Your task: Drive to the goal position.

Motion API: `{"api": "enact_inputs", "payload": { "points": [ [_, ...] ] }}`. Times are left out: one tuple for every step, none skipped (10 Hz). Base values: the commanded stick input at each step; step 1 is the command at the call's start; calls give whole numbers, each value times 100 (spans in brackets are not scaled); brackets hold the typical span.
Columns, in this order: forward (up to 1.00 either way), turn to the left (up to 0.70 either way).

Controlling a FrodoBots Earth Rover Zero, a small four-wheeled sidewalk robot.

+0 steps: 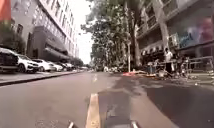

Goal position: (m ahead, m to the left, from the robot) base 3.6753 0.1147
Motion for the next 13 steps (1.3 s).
{"api": "enact_inputs", "payload": {
  "points": [
    [0,-70],
    [0,-70],
    [0,-70],
    [0,-70],
    [0,-70],
    [0,-58],
    [0,0],
    [0,0],
    [0,0],
    [0,0],
    [0,0],
    [0,0],
    [0,0]
  ]
}}
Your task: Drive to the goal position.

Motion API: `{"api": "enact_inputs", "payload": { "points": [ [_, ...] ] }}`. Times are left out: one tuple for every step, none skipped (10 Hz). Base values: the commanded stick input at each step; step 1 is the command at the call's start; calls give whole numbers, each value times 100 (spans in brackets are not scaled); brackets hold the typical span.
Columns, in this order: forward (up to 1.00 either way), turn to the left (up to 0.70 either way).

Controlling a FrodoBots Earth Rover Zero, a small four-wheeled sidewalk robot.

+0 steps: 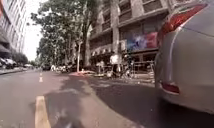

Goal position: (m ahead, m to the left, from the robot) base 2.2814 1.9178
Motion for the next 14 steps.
{"api": "enact_inputs", "payload": {
  "points": [
    [0,0],
    [0,0],
    [42,0],
    [70,0],
    [70,0],
    [70,0],
    [70,0],
    [70,0],
    [70,0],
    [70,0],
    [70,0],
    [70,0],
    [70,0],
    [70,0]
  ]
}}
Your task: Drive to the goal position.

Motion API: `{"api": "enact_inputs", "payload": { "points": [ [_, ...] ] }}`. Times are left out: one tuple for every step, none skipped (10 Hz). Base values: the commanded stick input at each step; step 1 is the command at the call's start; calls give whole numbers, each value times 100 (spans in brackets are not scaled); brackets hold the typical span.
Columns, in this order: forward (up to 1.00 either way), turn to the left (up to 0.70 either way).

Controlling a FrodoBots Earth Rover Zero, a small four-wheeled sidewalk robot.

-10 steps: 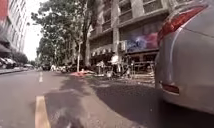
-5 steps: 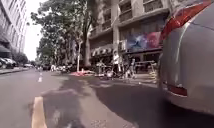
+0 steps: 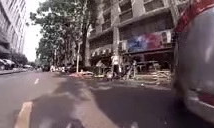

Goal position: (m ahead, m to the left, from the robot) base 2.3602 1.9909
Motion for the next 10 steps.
{"api": "enact_inputs", "payload": {
  "points": [
    [70,0],
    [70,0],
    [70,0],
    [70,0],
    [70,0],
    [70,0],
    [70,0],
    [70,0],
    [70,0],
    [70,0]
  ]
}}
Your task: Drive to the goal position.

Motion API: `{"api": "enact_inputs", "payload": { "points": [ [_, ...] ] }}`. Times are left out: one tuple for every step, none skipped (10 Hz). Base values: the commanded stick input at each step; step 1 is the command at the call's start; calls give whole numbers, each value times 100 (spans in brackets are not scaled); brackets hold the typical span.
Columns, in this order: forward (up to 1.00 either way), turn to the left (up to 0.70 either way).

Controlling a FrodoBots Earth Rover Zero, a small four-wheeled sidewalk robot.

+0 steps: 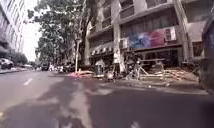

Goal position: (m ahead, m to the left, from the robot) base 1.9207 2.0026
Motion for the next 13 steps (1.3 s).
{"api": "enact_inputs", "payload": {
  "points": [
    [70,0],
    [70,0],
    [70,0],
    [70,0],
    [70,0],
    [70,0],
    [70,-6],
    [38,-40],
    [0,-70],
    [0,-70],
    [0,-70],
    [0,-70],
    [0,-70]
  ]
}}
